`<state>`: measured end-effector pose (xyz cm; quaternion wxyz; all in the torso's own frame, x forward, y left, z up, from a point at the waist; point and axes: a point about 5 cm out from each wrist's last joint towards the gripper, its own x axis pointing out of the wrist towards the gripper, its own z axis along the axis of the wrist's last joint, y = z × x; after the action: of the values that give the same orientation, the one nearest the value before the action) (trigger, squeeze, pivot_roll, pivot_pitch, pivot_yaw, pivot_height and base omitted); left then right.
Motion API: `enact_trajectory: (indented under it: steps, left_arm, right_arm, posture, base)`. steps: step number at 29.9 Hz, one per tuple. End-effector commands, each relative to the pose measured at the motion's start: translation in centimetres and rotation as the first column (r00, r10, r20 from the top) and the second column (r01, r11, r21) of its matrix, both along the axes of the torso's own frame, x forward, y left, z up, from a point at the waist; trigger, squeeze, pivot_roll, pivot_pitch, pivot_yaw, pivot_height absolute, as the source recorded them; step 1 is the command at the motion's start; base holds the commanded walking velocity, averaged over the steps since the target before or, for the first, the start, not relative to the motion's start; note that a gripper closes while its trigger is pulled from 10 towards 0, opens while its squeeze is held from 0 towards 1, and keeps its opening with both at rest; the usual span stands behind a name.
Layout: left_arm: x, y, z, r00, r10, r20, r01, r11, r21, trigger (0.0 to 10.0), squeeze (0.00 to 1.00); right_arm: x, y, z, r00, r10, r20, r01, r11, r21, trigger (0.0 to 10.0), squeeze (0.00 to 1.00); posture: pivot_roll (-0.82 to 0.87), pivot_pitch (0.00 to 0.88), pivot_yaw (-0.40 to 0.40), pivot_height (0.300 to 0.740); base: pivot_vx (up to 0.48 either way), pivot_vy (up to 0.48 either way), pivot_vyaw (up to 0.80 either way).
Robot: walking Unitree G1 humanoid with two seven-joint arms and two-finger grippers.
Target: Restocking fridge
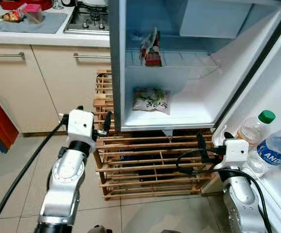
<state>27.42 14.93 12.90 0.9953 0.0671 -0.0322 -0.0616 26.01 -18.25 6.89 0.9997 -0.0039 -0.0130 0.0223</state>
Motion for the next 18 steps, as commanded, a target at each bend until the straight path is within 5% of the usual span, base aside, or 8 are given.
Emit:
enact_trajectory:
  steps: [1,10,18]
  left_arm:
    - [0.2,-0.4,0.8,0.999,-0.014,0.037,0.014,1.000,-0.002,10.0,0.00]
    - [0.9,-0.3,1.1,0.998,0.007,0.055,-0.006,1.000,-0.007,10.0,0.00]
    - [1.3,-0.5,1.2,0.998,0.013,0.057,-0.012,1.000,-0.013,10.0,0.00]
  right_arm:
    - [0.4,0.2,0.1,1.000,0.001,-0.005,-0.001,1.000,0.009,10.0,0.00]
    - [1.8,1.6,0.2,0.998,0.050,-0.022,-0.049,0.997,0.058,10.0,0.00]
    - [2.8,1.1,0.3,0.999,0.029,-0.041,-0.028,0.999,0.039,10.0,0.00]
  posture:
    - [-0.06,0.000,-0.019,0.740]
    - [-0.05,0.000,-0.018,0.740]
    - [-0.05,0.000,-0.017,0.740]
  base:
    - [0.000,0.000,0.00]
    - [-0.198,0.000,0.00]
    - [-0.261,0.000,0.00]
